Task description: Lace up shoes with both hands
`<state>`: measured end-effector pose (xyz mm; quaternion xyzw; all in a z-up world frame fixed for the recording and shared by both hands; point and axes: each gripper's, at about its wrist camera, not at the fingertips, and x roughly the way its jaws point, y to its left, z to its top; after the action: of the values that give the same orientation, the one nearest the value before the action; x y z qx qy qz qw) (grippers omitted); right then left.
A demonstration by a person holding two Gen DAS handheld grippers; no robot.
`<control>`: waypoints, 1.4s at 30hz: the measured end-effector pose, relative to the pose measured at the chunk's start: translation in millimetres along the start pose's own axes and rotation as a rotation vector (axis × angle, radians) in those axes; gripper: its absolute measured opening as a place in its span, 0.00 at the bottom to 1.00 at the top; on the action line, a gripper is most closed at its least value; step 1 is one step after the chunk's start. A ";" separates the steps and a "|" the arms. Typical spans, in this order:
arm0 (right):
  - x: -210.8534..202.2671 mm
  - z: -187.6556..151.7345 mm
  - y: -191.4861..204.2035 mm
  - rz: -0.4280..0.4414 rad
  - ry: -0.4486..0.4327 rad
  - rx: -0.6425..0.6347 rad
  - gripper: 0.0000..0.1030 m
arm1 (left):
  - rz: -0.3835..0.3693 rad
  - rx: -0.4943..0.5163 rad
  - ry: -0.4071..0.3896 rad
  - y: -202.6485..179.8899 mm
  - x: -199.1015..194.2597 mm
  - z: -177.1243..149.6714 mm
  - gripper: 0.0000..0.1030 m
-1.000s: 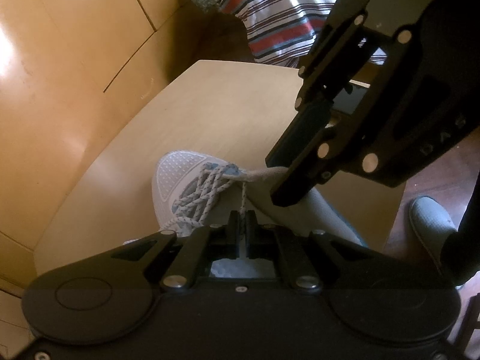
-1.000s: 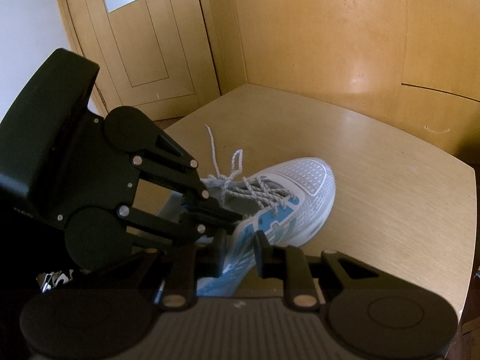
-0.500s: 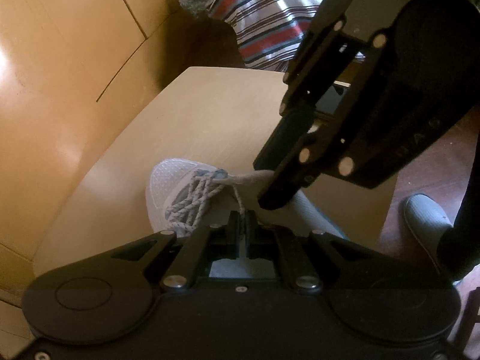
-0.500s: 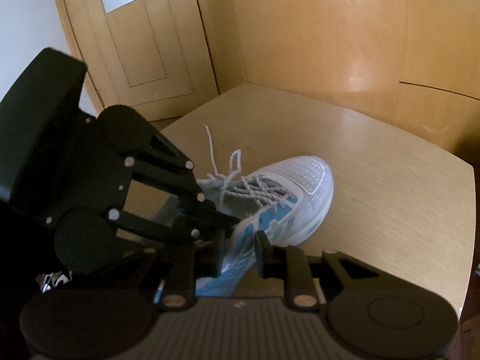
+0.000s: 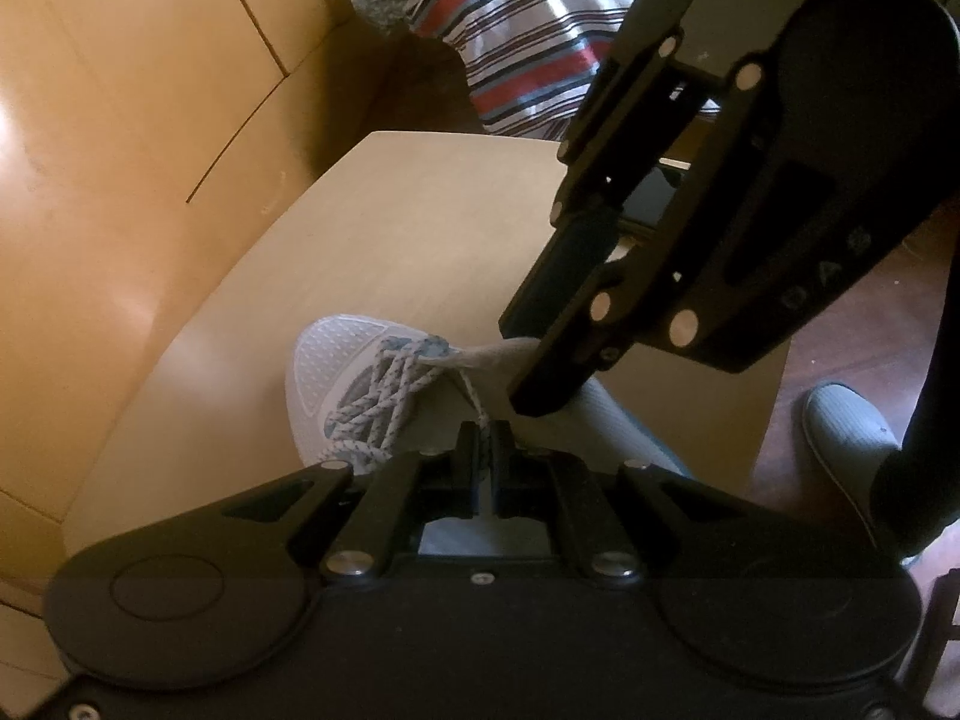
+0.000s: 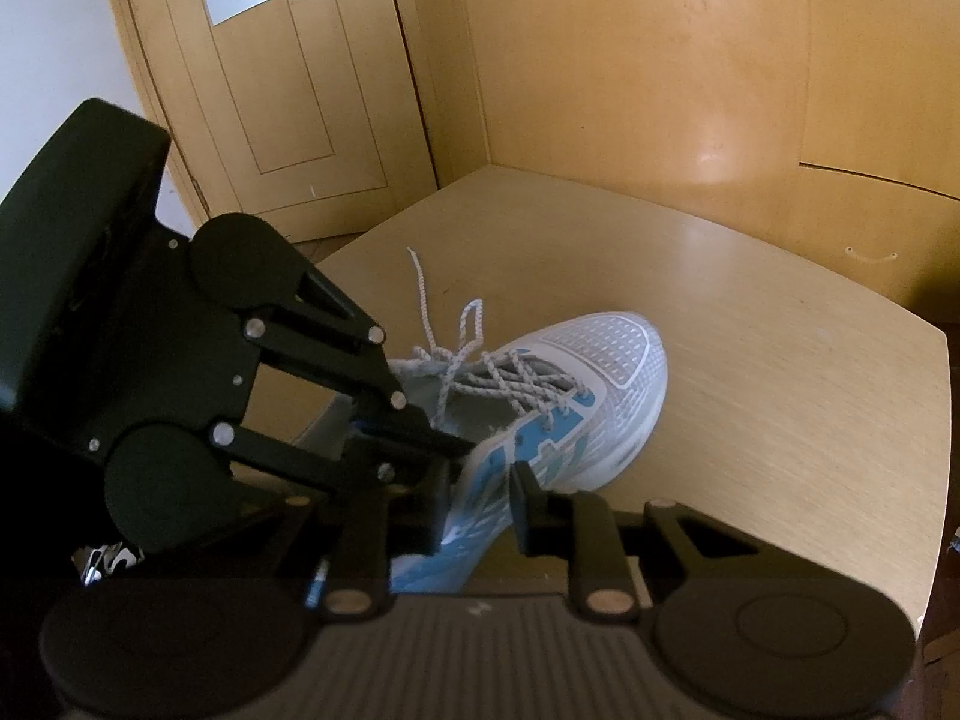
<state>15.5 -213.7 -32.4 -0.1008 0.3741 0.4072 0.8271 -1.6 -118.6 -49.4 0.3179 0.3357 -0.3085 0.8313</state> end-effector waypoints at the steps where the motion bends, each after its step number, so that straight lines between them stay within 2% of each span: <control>1: -0.1 0.0 -0.1 0.000 0.000 0.000 0.21 | 0.001 -0.002 0.001 0.1 0.1 -0.2 0.01; 6: -1.0 0.8 -3.8 0.005 0.004 -0.007 0.21 | 0.001 0.000 0.006 0.3 1.2 0.0 0.01; 10: -1.8 1.7 -7.6 0.009 0.006 -0.013 0.21 | 0.053 0.004 -0.003 1.3 3.1 2.0 0.01; 19: -5.0 3.4 -16.9 0.014 0.009 -0.020 0.23 | 0.059 -0.010 -0.027 6.9 -1.2 3.5 0.01; 24: -8.5 3.9 -25.2 0.014 0.004 0.000 0.20 | 0.038 0.005 -0.012 4.4 -3.0 0.9 0.01; 29: -13.1 2.7 -46.2 0.046 -0.001 0.097 0.18 | 0.024 0.005 0.010 0.5 4.0 -0.1 0.01; 34: -16.7 -1.9 -67.0 0.100 -0.010 0.211 0.17 | 0.014 -0.042 0.003 3.5 5.8 2.2 0.01; 42: -17.7 -17.9 -102.7 0.207 -0.037 0.488 0.15 | -0.086 -0.217 -0.024 23.5 0.7 0.2 0.01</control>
<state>75.9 -299.3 -46.7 0.1479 0.4544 0.3892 0.7875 15.9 -104.6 -42.3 0.2078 0.3706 -0.3097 0.8506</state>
